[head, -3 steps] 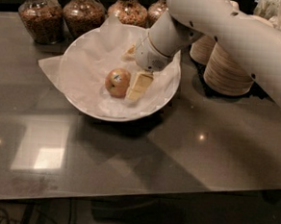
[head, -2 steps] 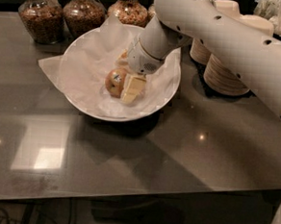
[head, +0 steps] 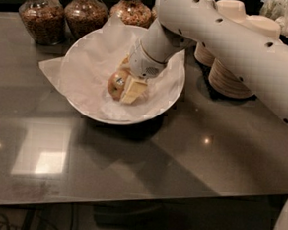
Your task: Pick apple from white bowl
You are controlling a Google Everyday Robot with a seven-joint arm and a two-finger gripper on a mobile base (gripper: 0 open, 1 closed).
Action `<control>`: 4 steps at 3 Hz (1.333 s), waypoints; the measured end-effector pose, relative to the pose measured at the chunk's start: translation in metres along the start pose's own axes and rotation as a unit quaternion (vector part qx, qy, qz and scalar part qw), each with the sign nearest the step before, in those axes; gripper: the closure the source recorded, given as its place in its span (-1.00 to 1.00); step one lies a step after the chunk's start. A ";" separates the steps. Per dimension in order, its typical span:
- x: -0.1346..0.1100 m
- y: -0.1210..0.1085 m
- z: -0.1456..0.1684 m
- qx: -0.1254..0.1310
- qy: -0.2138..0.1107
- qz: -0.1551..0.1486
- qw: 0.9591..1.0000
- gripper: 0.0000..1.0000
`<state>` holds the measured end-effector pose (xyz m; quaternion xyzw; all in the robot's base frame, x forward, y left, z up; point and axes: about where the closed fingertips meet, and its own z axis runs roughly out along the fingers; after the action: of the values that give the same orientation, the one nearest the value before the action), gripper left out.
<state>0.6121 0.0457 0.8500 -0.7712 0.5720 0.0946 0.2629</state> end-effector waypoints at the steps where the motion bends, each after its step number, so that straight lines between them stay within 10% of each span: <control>1: 0.000 0.000 0.000 0.000 0.000 0.000 1.000 0.44; 2: 0.000 0.000 0.000 0.000 0.000 0.000 1.000 0.91; 4: -0.001 0.000 -0.002 0.003 -0.012 0.000 1.000 1.00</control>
Offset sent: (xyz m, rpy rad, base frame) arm 0.0000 0.0000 0.0000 0.0000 0.0000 0.0000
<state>0.6117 0.0459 0.8519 -0.7690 0.5693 0.1024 0.2723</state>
